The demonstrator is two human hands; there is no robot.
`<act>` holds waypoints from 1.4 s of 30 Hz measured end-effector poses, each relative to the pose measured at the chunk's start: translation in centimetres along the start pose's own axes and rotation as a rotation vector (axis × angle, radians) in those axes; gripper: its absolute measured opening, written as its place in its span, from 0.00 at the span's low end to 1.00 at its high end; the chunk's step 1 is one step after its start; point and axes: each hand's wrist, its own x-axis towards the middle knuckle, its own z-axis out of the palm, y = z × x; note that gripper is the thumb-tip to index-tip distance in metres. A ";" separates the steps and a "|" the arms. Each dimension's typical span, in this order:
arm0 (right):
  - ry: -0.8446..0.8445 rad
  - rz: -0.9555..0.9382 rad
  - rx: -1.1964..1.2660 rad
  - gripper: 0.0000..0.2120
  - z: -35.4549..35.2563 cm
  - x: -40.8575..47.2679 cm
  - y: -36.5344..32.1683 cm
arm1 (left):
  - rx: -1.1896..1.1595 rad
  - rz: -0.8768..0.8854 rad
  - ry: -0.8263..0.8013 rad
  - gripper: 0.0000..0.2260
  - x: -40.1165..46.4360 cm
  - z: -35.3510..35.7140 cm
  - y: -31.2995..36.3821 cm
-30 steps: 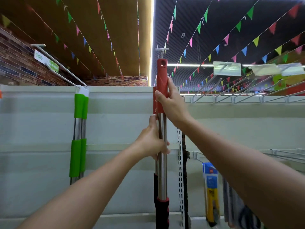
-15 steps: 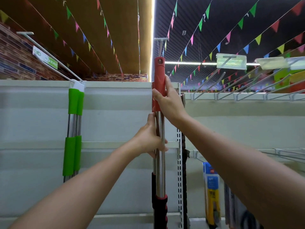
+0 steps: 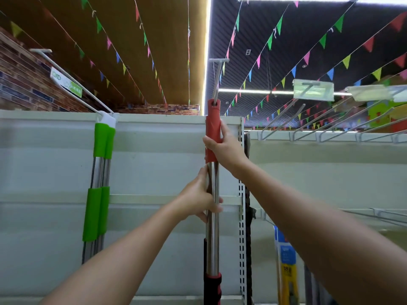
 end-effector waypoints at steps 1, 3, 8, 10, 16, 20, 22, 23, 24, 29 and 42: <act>-0.015 0.014 0.012 0.32 -0.1 0.1 0.2 | -0.004 0.001 -0.003 0.45 0.1 0.0 -0.1; -0.054 0.037 0.001 0.35 -0.3 -0.1 0.5 | 0.003 0.001 -0.002 0.46 0.3 0.0 -0.3; -0.066 0.035 -0.061 0.41 -0.5 -1.0 1.2 | 0.012 0.003 0.030 0.45 0.8 0.3 -1.0; -0.042 0.014 -0.078 0.40 -0.3 -1.2 1.5 | 0.017 0.010 0.049 0.47 0.9 0.5 -1.5; -0.054 -0.035 -0.190 0.41 -0.2 -3.0 3.5 | 0.012 0.052 0.133 0.51 1.0 1.3 -3.0; -0.064 -0.017 -0.240 0.40 0.1 -3.9 4.7 | 0.033 0.091 0.252 0.42 1.2 2.1 -4.1; -0.063 0.002 -0.256 0.40 0.1 -3.6 5.0 | 0.074 0.091 0.291 0.38 1.5 2.6 -4.3; -0.068 0.014 -0.271 0.40 0.1 -3.4 5.2 | 0.090 0.086 0.303 0.37 1.7 2.8 -4.4; -0.073 0.025 -0.295 0.41 0.1 -3.2 5.3 | 0.102 0.074 0.311 0.36 1.9 3.0 -4.5; -0.137 0.096 -0.375 0.40 0.3 -3.3 6.3 | 0.164 0.000 0.211 0.28 3.3 3.3 -4.5; -0.205 0.139 -0.273 0.40 1.3 -2.8 7.9 | 0.218 0.031 0.114 0.24 4.9 3.4 -4.9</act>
